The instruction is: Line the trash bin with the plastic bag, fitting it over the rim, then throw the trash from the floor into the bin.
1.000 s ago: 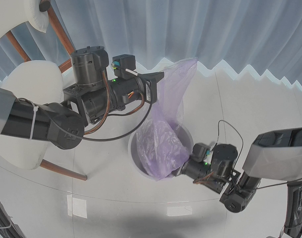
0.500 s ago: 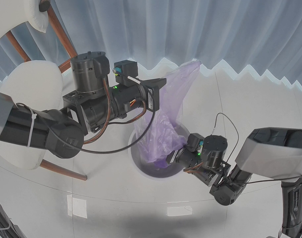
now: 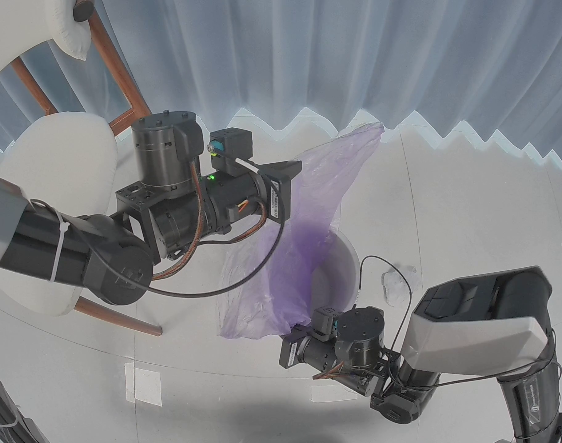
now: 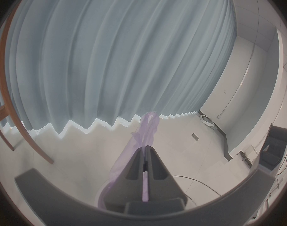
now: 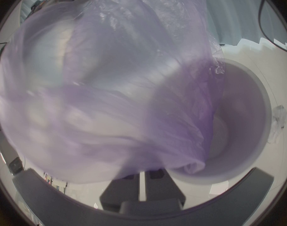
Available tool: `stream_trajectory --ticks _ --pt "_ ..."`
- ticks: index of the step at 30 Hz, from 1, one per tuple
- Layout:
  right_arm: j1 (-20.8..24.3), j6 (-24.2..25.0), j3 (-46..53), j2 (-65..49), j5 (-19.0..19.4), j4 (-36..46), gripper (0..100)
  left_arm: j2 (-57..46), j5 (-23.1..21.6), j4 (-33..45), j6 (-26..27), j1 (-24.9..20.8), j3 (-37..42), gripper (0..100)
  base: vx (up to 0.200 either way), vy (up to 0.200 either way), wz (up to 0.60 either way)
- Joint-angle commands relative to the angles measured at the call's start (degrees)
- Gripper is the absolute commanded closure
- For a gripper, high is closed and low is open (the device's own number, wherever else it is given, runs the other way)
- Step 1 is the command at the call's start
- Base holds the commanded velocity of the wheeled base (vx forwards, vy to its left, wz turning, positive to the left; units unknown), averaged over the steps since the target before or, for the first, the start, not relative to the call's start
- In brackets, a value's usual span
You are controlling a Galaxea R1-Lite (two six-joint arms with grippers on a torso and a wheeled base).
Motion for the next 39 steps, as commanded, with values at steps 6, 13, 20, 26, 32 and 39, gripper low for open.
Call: stream_trajectory --ticks 6,13,20,26,32,39 --pt "13.4 4.1 41.3 -37.3 2.0 -0.3 100 -0.8 -3.1 10.6 0.5 1.7 1.4 100 0.000 0.000 0.00" --pt "-9.1 12.6 42.1 -52.2 -1.5 1.9 100 -1.6 -3.1 22.3 10.9 0.7 2.8 100 0.000 0.000 0.00" --pt "-17.5 14.2 29.2 -52.1 1.9 14.3 100 -2.0 -2.3 22.8 13.5 -5.5 8.4 100 0.000 0.000 0.00" --pt "-17.4 21.8 16.9 -52.0 5.4 28.6 100 -1.7 2.5 20.0 10.9 -8.1 11.7 100 0.000 0.000 0.00" --pt "-12.5 24.6 9.3 -51.0 3.9 45.5 0 -1.6 5.2 18.6 8.5 -8.8 11.6 100 0.000 0.000 0.00" --pt "-9.8 24.4 8.7 -46.9 1.5 45.4 0 -1.7 5.2 18.3 8.5 -8.7 11.2 100 0.000 0.000 0.00"
